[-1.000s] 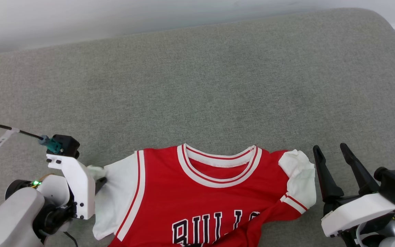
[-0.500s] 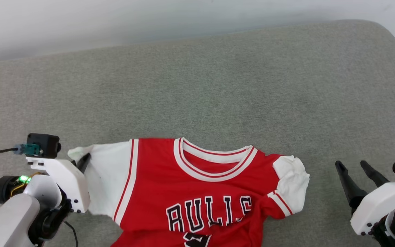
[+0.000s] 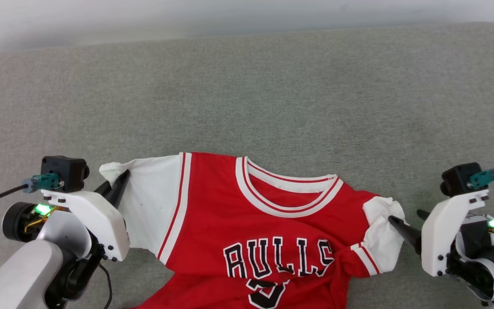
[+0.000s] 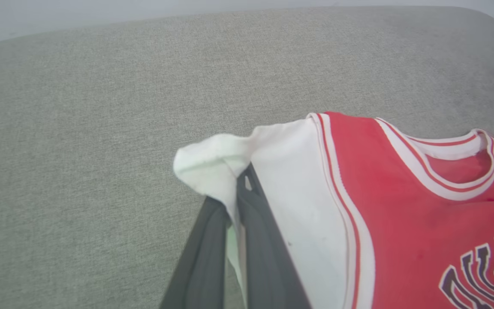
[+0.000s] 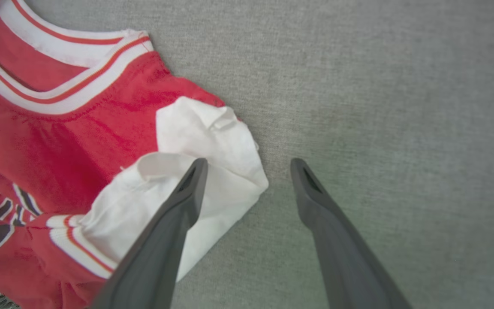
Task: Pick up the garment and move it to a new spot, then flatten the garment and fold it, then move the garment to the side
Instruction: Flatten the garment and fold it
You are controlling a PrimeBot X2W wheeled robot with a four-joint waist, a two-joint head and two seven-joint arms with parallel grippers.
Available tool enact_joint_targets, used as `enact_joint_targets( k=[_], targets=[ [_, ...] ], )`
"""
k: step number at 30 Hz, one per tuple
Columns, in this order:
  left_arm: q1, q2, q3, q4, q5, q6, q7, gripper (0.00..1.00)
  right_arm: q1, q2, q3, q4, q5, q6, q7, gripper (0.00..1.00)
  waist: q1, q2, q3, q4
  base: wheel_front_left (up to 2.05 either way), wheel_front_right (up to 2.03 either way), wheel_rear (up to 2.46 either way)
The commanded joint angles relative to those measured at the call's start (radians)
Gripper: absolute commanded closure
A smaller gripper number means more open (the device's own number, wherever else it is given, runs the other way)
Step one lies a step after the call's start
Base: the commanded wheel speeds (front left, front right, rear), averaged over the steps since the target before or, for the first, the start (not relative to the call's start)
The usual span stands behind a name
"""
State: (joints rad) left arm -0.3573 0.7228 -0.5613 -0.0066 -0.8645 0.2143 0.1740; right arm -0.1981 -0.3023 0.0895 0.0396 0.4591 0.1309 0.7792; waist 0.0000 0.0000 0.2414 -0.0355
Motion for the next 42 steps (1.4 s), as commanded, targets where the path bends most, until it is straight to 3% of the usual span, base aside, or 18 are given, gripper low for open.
enact_joint_targets(
  k=[1, 9, 11, 12, 22, 28, 42],
  targets=[
    [-0.015, -0.004, -0.001, -0.005, 0.008, 0.005, -0.001, 1.00, -0.023, -0.009, 0.017, 0.023, 0.011, 0.000, 0.010, 0.00, 0.0000, 0.0000, 0.014, 0.016, 0.00, 0.00, 0.00],
    [-0.018, -0.020, -0.010, -0.002, 0.005, 0.003, -0.009, 1.00, -0.034, -0.017, 0.133, 0.177, 0.070, 0.000, 0.129, 0.00, 0.0000, 0.0000, 0.028, 0.038, 0.00, 0.00, 0.00],
    [-0.018, -0.020, -0.009, 0.000, 0.004, 0.005, -0.010, 1.00, -0.040, -0.017, 0.142, 0.199, 0.080, 0.000, 0.148, 0.72, 0.0000, 0.0000, 0.028, 0.037, 0.00, 0.00, 0.00],
    [-0.018, -0.020, -0.008, 0.000, 0.002, 0.005, -0.010, 1.00, -0.044, -0.019, 0.145, 0.205, 0.081, 0.000, 0.153, 1.00, 0.0000, 0.0000, 0.028, 0.036, 0.00, 0.00, 0.00],
    [-0.063, -0.021, 0.011, 0.011, 0.016, 0.007, -0.032, 1.00, -0.199, -0.073, 0.101, 0.193, 0.052, -0.001, 0.006, 1.00, 0.0000, 0.0000, -0.010, 0.020, 0.00, 0.00, 0.00],
    [-0.164, -0.061, 0.043, 0.085, 0.011, -0.003, -0.062, 1.00, -0.343, -0.092, 0.084, 0.221, -0.012, -0.001, -0.074, 1.00, 0.0000, 0.0000, -0.042, 0.007, 0.00, 0.00, 0.00],
    [-0.764, -0.189, 0.108, 0.517, 0.088, -0.123, -0.226, 1.00, -0.906, -0.030, 0.061, 0.401, -0.159, -0.001, -0.311, 1.00, 0.0000, 0.0000, 0.030, 0.008, 0.00, 0.00, 0.00]
  ],
)
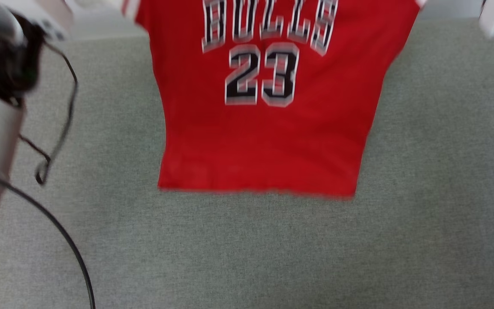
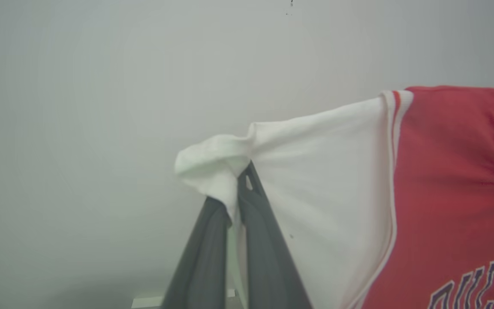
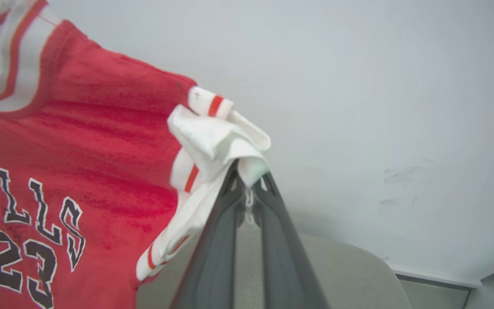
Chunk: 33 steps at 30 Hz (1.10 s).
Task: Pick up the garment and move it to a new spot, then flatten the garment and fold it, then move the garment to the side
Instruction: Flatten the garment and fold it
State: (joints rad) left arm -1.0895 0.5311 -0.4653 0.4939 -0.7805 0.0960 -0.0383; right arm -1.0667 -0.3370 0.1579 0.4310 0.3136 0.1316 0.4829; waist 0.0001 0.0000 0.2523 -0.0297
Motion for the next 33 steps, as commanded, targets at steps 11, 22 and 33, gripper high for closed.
enact_joint_targets(
  k=[11, 22, 33],
  targets=[
    [-0.459, -0.010, 0.048, 0.188, 0.049, -0.080, -0.110, 1.00, -0.470, 0.034, -0.044, 0.107, -0.112, -0.002, -0.169, 1.00, -0.0001, 0.0000, 0.196, 0.013, 0.00, 0.00, 0.00],
    [-0.607, -0.034, 0.034, 0.301, 0.063, -0.142, -0.151, 1.00, -0.629, 0.080, -0.011, 0.204, -0.131, -0.002, -0.228, 1.00, -0.0001, 0.0000, 0.365, 0.018, 0.00, 0.00, 0.00],
    [-0.478, -0.082, 0.032, 0.456, 0.012, -0.208, -0.207, 1.00, -0.520, 0.130, 0.069, 0.351, -0.077, -0.001, -0.303, 1.00, -0.0001, 0.0000, 0.382, 0.023, 0.00, 0.00, 0.00]
  ],
)
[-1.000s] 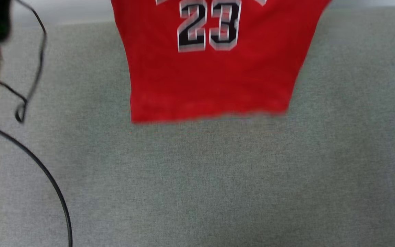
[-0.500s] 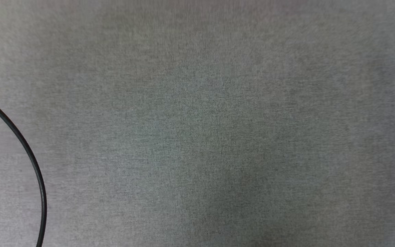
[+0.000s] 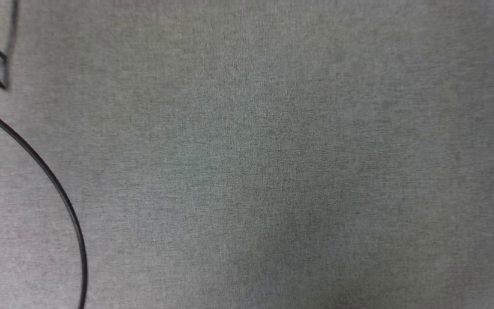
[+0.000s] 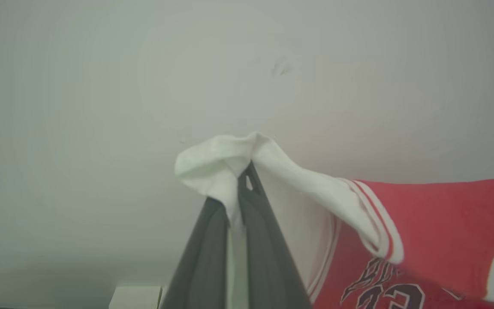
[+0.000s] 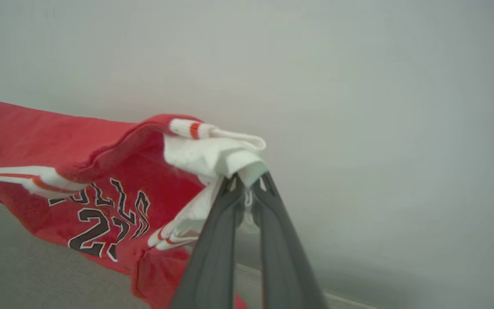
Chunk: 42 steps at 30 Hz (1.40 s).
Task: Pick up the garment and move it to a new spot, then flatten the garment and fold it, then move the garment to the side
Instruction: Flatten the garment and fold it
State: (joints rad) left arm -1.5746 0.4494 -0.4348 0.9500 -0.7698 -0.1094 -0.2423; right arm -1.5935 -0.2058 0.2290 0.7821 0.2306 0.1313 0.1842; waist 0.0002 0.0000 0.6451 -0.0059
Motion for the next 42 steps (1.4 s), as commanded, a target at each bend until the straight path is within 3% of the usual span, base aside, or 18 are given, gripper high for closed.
enact_joint_targets(
  k=[1, 7, 13, 17, 23, 32, 38, 42],
  targets=[
    [0.043, -0.007, -0.002, 0.009, -0.005, -0.006, -0.008, 1.00, 0.040, 0.003, 0.008, 0.010, 0.017, -0.001, -0.016, 1.00, -0.0002, 0.0000, -0.026, -0.001, 0.00, 0.00, 0.00],
    [0.278, -0.020, -0.004, -0.010, -0.027, -0.018, -0.023, 1.00, 0.270, -0.010, 0.085, 0.041, 0.100, -0.001, -0.056, 1.00, -0.0002, 0.0000, -0.137, 0.000, 0.00, 0.00, 0.00],
    [0.596, -0.015, 0.077, -0.166, -0.007, -0.018, -0.025, 1.00, 0.541, -0.041, 0.135, 0.005, 0.197, -0.001, -0.116, 1.00, -0.0002, 0.0000, -0.254, -0.004, 0.00, 0.00, 0.00],
    [0.815, -0.021, 0.151, -0.281, 0.022, 0.007, -0.025, 1.00, 0.712, -0.063, 0.159, -0.033, 0.248, -0.001, -0.137, 1.00, -0.0002, 0.0000, -0.325, -0.007, 0.00, 0.00, 0.00],
    [1.121, -0.027, 0.230, -0.436, 0.052, 0.063, -0.025, 1.00, 0.951, -0.083, 0.155, -0.107, 0.296, -0.001, -0.162, 1.00, -0.0002, 0.0000, -0.434, -0.013, 0.00, 0.00, 0.00],
    [1.513, -0.027, 0.236, -0.648, 0.043, 0.173, 0.001, 1.00, 1.320, -0.086, 0.089, -0.272, 0.302, -0.001, -0.140, 1.00, -0.0002, 0.0000, -0.558, -0.020, 0.00, 0.00, 0.00],
    [1.697, -0.022, 0.213, -0.777, 0.030, 0.233, 0.072, 1.00, 1.529, -0.088, -0.017, -0.389, 0.229, -0.001, -0.113, 1.00, -0.0002, 0.0000, -0.581, -0.005, 0.00, 0.00, 0.00],
    [1.748, -0.021, 0.198, -0.836, 0.033, 0.254, 0.099, 1.00, 1.632, -0.052, -0.076, -0.463, 0.148, -0.001, -0.077, 1.00, -0.0002, 0.0000, -0.577, 0.004, 0.00, 0.00, 0.00]
  ],
)
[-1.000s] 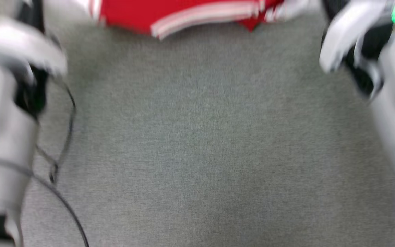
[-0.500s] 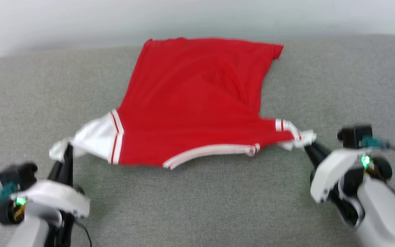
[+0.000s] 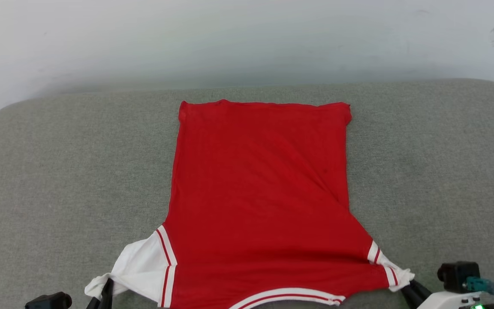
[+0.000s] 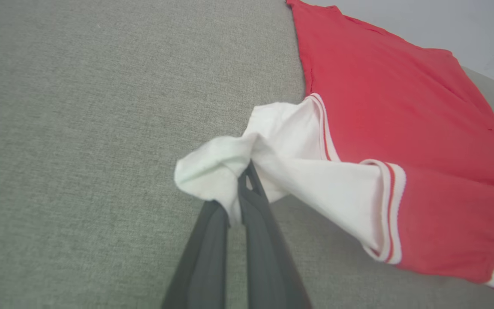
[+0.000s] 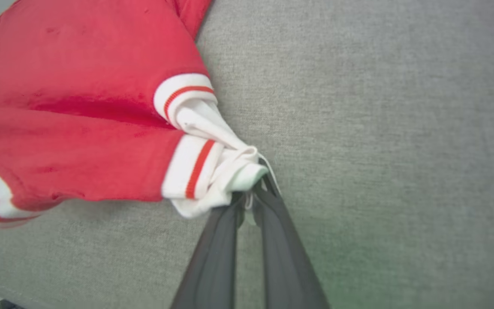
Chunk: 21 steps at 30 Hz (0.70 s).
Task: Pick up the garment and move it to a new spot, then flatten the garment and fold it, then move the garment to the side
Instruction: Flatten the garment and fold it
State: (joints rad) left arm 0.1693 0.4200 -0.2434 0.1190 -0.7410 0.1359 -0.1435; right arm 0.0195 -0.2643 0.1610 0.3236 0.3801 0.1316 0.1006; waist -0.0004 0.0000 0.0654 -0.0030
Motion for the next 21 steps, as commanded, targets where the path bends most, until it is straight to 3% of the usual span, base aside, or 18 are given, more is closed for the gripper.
enact_joint_targets(
  k=[1, 2, 3, 4, 8, 14, 17, 21],
  targets=[
    [0.009, 0.009, 0.003, -0.015, 0.009, 0.012, 0.000, 1.00, 0.038, 0.022, -0.021, -0.020, -0.020, -0.002, 0.021, 0.93, 0.0004, 0.0000, 0.004, 0.003, 0.00, 0.00, 0.00],
    [0.012, 0.006, -0.002, -0.025, 0.012, 0.016, -0.001, 1.00, 0.049, 0.031, -0.035, -0.035, -0.043, -0.002, 0.032, 0.62, 0.0004, 0.0000, 0.007, 0.004, 0.00, 0.00, 0.00],
    [0.012, 0.001, -0.009, -0.037, 0.016, 0.019, 0.002, 1.00, 0.058, 0.048, -0.045, -0.048, -0.047, -0.002, 0.043, 0.39, 0.0004, 0.0000, 0.011, 0.005, 0.00, 0.00, 0.00],
    [0.007, -0.003, -0.018, -0.047, 0.020, 0.022, 0.010, 1.00, 0.064, 0.065, -0.050, -0.064, -0.055, -0.002, 0.045, 0.00, 0.0004, 0.0000, 0.015, 0.008, 0.00, 0.00, 0.00],
    [-0.033, -0.006, -0.049, -0.079, 0.039, 0.010, 0.021, 1.00, 0.064, 0.096, -0.100, -0.145, -0.069, -0.001, 0.012, 0.00, 0.0004, 0.0000, 0.026, 0.035, 0.00, 0.00, 0.00],
    [-0.078, -0.017, -0.070, -0.125, 0.065, 0.011, 0.008, 1.00, -0.008, 0.127, -0.280, -0.238, -0.023, -0.001, -0.020, 0.00, 0.0004, 0.0000, 0.071, 0.083, 0.00, 0.00, 0.00],
    [-0.107, -0.026, -0.077, -0.154, 0.075, 0.006, -0.005, 1.00, -0.124, 0.107, -0.345, -0.213, -0.013, -0.001, 0.009, 0.00, 0.0004, 0.0000, 0.123, 0.109, 0.00, 0.00, 0.00],
    [-0.166, -0.044, -0.090, -0.174, 0.087, -0.012, -0.024, 1.00, -0.333, 0.064, -0.379, -0.109, 0.003, -0.001, 0.126, 0.00, 0.0004, 0.0000, 0.194, 0.154, 0.00, 0.00, 0.00]
  ],
)
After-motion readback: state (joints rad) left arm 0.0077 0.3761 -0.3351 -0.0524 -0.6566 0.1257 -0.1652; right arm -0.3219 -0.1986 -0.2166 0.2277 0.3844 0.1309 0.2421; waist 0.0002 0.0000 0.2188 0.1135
